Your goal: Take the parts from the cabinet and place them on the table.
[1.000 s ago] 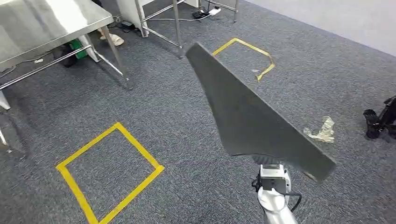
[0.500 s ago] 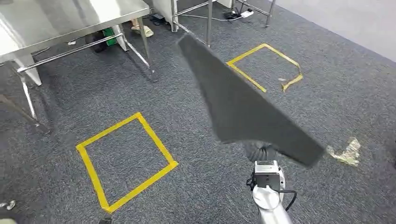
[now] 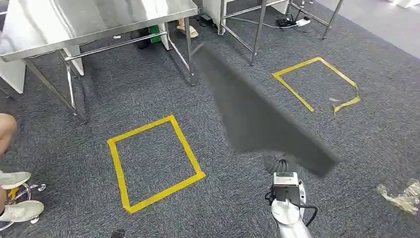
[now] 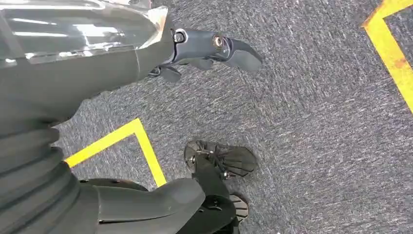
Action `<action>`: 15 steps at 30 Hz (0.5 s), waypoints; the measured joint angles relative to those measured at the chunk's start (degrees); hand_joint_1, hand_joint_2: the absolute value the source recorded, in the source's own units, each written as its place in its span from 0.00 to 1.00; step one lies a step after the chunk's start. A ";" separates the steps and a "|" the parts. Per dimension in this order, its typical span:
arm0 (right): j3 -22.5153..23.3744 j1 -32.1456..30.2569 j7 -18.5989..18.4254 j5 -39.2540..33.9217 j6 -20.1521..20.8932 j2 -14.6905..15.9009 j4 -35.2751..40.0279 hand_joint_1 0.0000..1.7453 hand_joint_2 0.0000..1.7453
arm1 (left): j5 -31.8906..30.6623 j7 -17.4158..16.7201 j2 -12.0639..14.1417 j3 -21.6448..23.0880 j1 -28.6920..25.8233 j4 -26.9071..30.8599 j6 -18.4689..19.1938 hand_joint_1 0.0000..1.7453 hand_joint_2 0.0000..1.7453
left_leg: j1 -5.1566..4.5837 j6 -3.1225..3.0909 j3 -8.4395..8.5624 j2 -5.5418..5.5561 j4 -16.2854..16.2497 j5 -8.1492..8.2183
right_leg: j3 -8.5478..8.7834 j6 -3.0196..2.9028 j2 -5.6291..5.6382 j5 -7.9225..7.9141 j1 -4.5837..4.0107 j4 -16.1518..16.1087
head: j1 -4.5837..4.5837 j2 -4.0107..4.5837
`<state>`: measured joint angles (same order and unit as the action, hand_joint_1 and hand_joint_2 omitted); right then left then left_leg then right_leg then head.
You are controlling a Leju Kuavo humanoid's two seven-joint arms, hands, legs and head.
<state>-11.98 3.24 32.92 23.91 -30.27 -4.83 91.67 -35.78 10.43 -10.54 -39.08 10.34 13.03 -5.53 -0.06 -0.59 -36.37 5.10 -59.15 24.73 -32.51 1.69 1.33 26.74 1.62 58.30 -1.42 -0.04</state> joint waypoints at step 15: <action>0.15 1.00 -0.92 1.42 0.48 -0.87 -0.07 1.00 1.00 | 0.00 0.63 -0.13 0.41 0.25 0.26 -1.66 0.00 1.00 | 0.30 -1.36 1.06 -6.43 1.05 -0.30 | 1.45 1.35 -7.52 2.35 -0.93 0.31 | 0.09 0.00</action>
<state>-11.82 4.24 32.00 25.33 -29.79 -5.70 91.60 -35.78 11.06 -10.67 -38.67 10.59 13.29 -7.19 0.24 -1.94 -35.30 -1.34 -58.10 24.42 -31.06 3.04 -6.19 29.09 0.70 58.61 -1.33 -0.04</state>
